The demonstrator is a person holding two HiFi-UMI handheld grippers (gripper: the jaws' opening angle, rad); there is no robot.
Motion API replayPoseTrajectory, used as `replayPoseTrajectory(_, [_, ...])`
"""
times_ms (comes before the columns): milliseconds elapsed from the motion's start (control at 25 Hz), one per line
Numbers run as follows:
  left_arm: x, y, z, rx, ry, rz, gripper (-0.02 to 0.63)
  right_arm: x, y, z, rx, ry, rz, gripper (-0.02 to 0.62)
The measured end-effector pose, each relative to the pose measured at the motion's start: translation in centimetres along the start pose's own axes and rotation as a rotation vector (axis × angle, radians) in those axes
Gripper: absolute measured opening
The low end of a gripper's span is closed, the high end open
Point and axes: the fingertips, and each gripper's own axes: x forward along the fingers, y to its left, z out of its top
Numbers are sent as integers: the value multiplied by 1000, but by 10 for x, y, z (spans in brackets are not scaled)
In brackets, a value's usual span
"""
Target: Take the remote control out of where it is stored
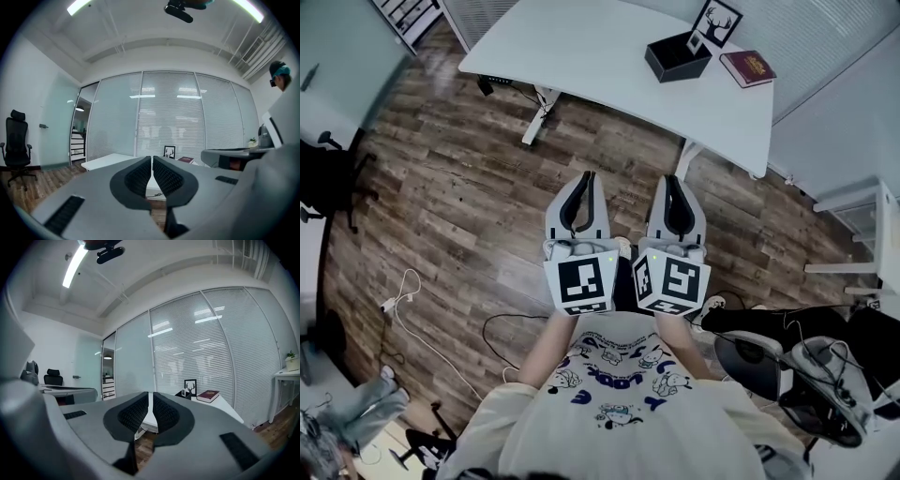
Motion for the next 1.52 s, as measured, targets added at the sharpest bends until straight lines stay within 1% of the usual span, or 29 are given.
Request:
replayPoseTrajectory(360, [95, -11, 21, -10, -17, 44, 28, 88, -47, 22, -5, -3, 41, 51])
replayPoseTrajectory(640, [155, -28, 30, -11, -22, 51, 28, 138, -84, 31, -2, -8, 45, 51])
replayPoseTrajectory(1120, [228, -41, 24, -13, 8, 24, 28, 197, -125, 26, 18, 16, 6, 51])
replayPoseTrajectory(1320, [256, -40, 20, -16, 19, 7, 28, 222, -137, 22, 22, 28, -23, 51])
replayPoseTrajectory(1520, [295, -37, 18, -12, 23, -13, 28, 255, -149, 21, 23, 26, -46, 51])
